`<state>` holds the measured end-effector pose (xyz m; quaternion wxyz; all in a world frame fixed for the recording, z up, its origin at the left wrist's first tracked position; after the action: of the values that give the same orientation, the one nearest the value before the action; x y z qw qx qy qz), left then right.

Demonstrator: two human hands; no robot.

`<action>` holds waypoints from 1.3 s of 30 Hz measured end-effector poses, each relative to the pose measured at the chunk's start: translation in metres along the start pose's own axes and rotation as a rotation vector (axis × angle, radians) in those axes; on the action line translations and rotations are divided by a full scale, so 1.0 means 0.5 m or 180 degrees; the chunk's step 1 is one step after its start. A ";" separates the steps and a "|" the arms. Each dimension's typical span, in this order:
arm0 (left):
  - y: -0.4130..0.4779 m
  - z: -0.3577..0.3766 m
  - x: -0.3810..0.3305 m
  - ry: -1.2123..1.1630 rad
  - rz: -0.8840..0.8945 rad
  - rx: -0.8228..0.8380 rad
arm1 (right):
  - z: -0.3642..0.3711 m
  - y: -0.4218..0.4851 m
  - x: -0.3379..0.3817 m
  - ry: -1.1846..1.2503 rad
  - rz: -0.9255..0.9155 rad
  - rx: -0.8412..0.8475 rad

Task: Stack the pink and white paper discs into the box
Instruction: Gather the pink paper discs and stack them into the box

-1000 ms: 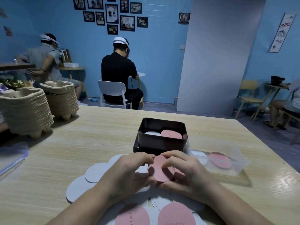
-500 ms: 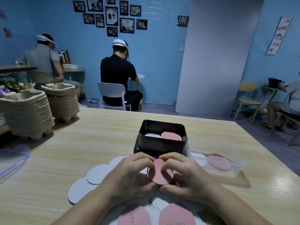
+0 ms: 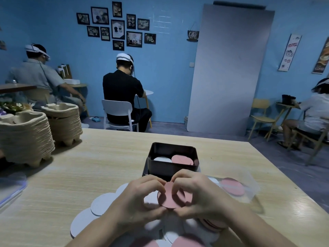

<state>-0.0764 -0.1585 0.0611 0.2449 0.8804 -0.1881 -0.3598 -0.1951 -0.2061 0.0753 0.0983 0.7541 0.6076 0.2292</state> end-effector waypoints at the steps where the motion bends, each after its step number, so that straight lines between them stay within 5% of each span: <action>1: 0.006 -0.003 0.001 -0.0035 0.0000 -0.0012 | -0.006 0.005 -0.001 0.0009 -0.0024 -0.0025; 12: 0.122 -0.084 0.033 0.0197 -0.0113 -0.0250 | -0.153 0.064 -0.124 0.0057 0.0466 -0.0607; 20: 0.116 -0.045 0.102 0.0706 -0.0169 -0.0189 | -0.121 0.087 -0.264 -0.0494 0.1383 -0.0012; 29: 0.110 -0.033 0.099 0.1021 -0.0161 -0.0029 | -0.084 0.092 -0.290 -0.1177 0.1163 0.0455; 39: 0.126 -0.026 0.092 0.1209 -0.0200 0.0241 | -0.084 0.086 -0.292 -0.0990 0.1070 0.0265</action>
<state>-0.0460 -0.2290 0.0802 0.2314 0.9465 -0.1242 -0.1873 -0.2000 -0.3623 0.0971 0.1200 0.8743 0.4600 0.0981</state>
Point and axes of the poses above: each hand's wrist, its own y-axis towards the middle knuckle, its own z-axis out of the palm, x = y × z, the point moved 10 cm from there along y, towards the middle knuckle, and after that the axes turned 9 degrees about -z, right-handed, at the moved point
